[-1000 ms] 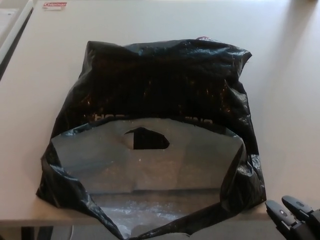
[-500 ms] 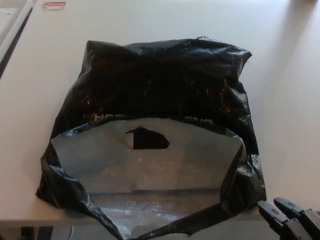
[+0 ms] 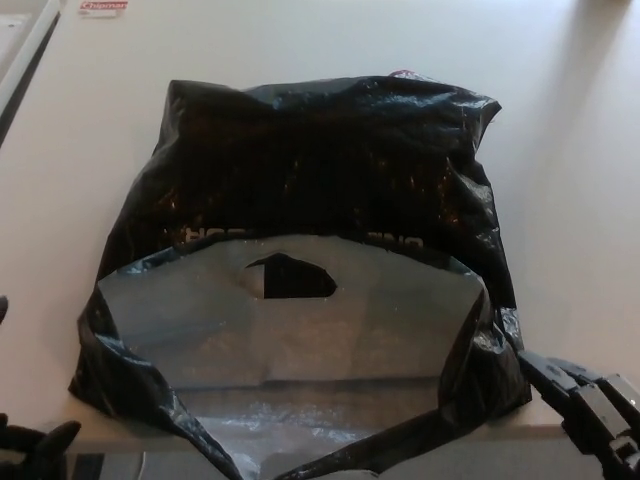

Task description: A plastic bag is kept infront of the robot in the middle of the desk and the robot uses both its hands to grab it from the top and lifts it up and then releases it.

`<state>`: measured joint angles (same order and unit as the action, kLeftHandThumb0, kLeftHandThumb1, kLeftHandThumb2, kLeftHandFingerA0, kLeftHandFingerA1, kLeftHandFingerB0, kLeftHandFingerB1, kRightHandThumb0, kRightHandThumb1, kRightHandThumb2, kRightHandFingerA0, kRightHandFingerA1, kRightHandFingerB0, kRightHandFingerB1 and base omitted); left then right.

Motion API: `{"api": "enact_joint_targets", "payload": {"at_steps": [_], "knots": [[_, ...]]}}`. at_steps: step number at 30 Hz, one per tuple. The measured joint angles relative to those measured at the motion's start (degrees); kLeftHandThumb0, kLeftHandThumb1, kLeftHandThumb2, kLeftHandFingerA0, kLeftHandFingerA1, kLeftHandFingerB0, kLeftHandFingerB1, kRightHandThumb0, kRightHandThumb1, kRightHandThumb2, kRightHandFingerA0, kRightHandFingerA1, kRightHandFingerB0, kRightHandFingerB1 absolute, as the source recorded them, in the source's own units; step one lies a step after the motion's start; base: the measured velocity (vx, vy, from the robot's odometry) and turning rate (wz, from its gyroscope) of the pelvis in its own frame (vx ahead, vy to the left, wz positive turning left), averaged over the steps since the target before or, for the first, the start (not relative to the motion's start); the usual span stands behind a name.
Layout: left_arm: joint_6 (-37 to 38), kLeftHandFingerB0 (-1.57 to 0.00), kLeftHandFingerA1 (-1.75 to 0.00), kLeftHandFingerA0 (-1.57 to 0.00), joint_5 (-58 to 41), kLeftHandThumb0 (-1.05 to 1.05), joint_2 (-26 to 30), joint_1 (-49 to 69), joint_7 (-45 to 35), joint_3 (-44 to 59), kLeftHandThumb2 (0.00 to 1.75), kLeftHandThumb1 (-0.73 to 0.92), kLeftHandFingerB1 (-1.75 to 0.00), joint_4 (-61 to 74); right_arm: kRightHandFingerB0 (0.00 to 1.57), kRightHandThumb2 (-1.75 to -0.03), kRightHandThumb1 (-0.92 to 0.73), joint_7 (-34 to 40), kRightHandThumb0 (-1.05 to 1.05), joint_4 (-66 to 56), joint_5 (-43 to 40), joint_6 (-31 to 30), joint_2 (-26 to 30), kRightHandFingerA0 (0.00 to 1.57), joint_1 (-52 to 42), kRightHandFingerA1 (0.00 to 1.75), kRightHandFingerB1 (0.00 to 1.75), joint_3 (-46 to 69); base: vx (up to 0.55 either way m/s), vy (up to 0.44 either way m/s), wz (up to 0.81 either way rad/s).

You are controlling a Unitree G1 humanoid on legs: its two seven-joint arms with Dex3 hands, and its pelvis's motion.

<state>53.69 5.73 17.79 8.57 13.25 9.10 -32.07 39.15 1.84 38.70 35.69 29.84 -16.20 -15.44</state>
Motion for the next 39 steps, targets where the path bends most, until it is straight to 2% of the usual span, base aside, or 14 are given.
{"api": "enact_joint_targets", "payload": {"at_steps": [2,3,6,8,9,19,20,24,25,27,29,30,32,39], "knots": [[-0.25,-0.13,-0.31,-0.14,0.02,-0.35,-0.2,-1.19,-0.25,-0.11,0.58,0.42,-0.3,-1.55,0.01,-0.86,-0.3,-1.92,-0.31,-1.31,-1.25,-0.5,0.0,0.01,1.12,0.47,0.48,1.41,0.0,0.0,0.0],[-0.56,0.0,-0.48,0.0,0.12,-0.21,-0.25,-1.99,-0.28,-0.14,0.86,0.36,-0.47,-2.62,0.05,-0.7,-0.39,-3.35,-0.56,-2.25,-2.26,-0.86,0.01,0.2,1.9,0.44,0.29,2.57,0.0,0.0,0.0],[-1.16,-0.15,-0.3,-0.16,0.63,-0.3,-0.25,-3.18,-0.27,-0.17,0.55,0.41,-0.29,-4.59,0.06,-0.7,-0.4,-6.02,-0.57,-2.96,-4.14,-1.53,0.01,0.25,3.8,0.45,0.31,4.77,0.0,0.0,0.0],[-1.75,-0.13,-0.3,-0.15,0.91,-0.3,-0.26,-3.77,-0.28,-0.18,0.56,0.41,-0.29,-6.02,0.07,-0.67,-0.41,-8.32,-0.57,-2.88,-5.77,-2.46,0.0,0.25,5.5,0.43,0.33,6.77,0.0,0.0,0.0],[-1.99,0.0,-0.48,0.0,0.99,-0.21,-0.26,-3.92,-0.28,-0.19,0.85,0.34,-0.47,-6.57,0.08,-0.67,-0.41,-9.19,-0.57,-2.7,-6.39,-2.79,-0.01,0.23,6.03,0.42,0.32,7.36,0.0,0.0,0.0],[-3.86,0.0,-0.4,-0.01,3.09,-0.33,-0.24,-4.48,-0.21,-0.92,0.69,0.26,-0.37,-9.87,0.06,-0.72,-0.44,-16.57,-0.59,10.09,-10.59,-5.86,-0.49,0.21,16.94,0.43,0.29,11.46,0.0,0.0,0.0],[-4.09,0.0,-0.48,0.0,3.11,-0.23,-0.24,-4.44,-0.29,-1.06,0.84,0.3,-0.48,-9.81,0.0,-0.91,-0.37,-17.37,-0.32,11.44,-11.2,-6.18,-0.79,0.01,17.95,0.46,0.48,11.67,0.0,0.0,0.0],[-5.29,0.0,-0.48,0.0,3.41,-0.21,-0.2,-3.96,-0.49,-1.86,0.83,0.31,-0.48,-8.92,0.0,-0.91,-0.36,-20.5,-0.33,17.08,-13.39,-7.79,-3.1,0.0,21.9,0.46,0.49,11.7,0.0,0.0,0.0],[-5.52,0.0,-0.48,0.0,3.51,-0.2,-0.2,-3.86,-0.57,-2.03,0.83,0.31,-0.48,-8.83,0.05,-0.74,-0.45,-21.27,-0.6,18.28,-13.8,-8.21,-3.72,0.21,22.57,0.44,0.22,11.6,0.0,0.0,0.0],[-5.86,0.0,-0.48,0.0,3.61,-0.22,-0.19,-3.78,-0.7,-2.26,0.84,0.31,-0.48,-8.81,0.05,-0.56,-0.55,-22.39,-0.55,20.04,-14.34,-8.77,-4.59,0.26,23.39,0.34,0.25,11.43,0.0,0.0,0.0],[-6.21,0.0,-0.48,0.0,3.85,-0.22,-0.19,-3.73,-0.79,-2.6,0.84,0.31,-0.48,-8.69,0.05,-0.56,-0.53,-23.65,-0.55,21.72,-14.61,-9.17,-5.49,0.27,23.67,0.35,0.25,10.48,0.0,0.0,0.0],[-6.41,0.0,-0.48,0.0,4.06,-0.22,-0.19,-3.71,-0.81,-2.78,0.84,0.32,-0.48,-8.58,0.05,-0.73,-0.44,-24.2,-0.61,22.52,-14.62,-9.28,-5.98,0.19,23.64,0.44,0.23,9.82,0.0,0.0,0.0],[-6.85,0.0,-0.48,0.0,4.35,-0.23,-0.19,-3.64,-0.93,-3.06,0.84,0.32,-0.48,-8.22,0.05,-0.57,-0.53,-25.22,-0.57,23.44,-14.55,-9.47,-6.83,0.25,23.42,0.36,0.2,8.41,0.0,0.0,0.0],[-7.64,0.0,-0.48,0.0,5.05,-0.22,0.17,-3.67,-1.23,-3.44,0.85,0.34,-0.48,-7.74,0.04,-0.57,-0.54,-28.0,-0.56,23.3,-13.93,-10.66,-8.97,0.25,21.87,0.37,0.19,4.2,0.0,0.0,0.0]]}}
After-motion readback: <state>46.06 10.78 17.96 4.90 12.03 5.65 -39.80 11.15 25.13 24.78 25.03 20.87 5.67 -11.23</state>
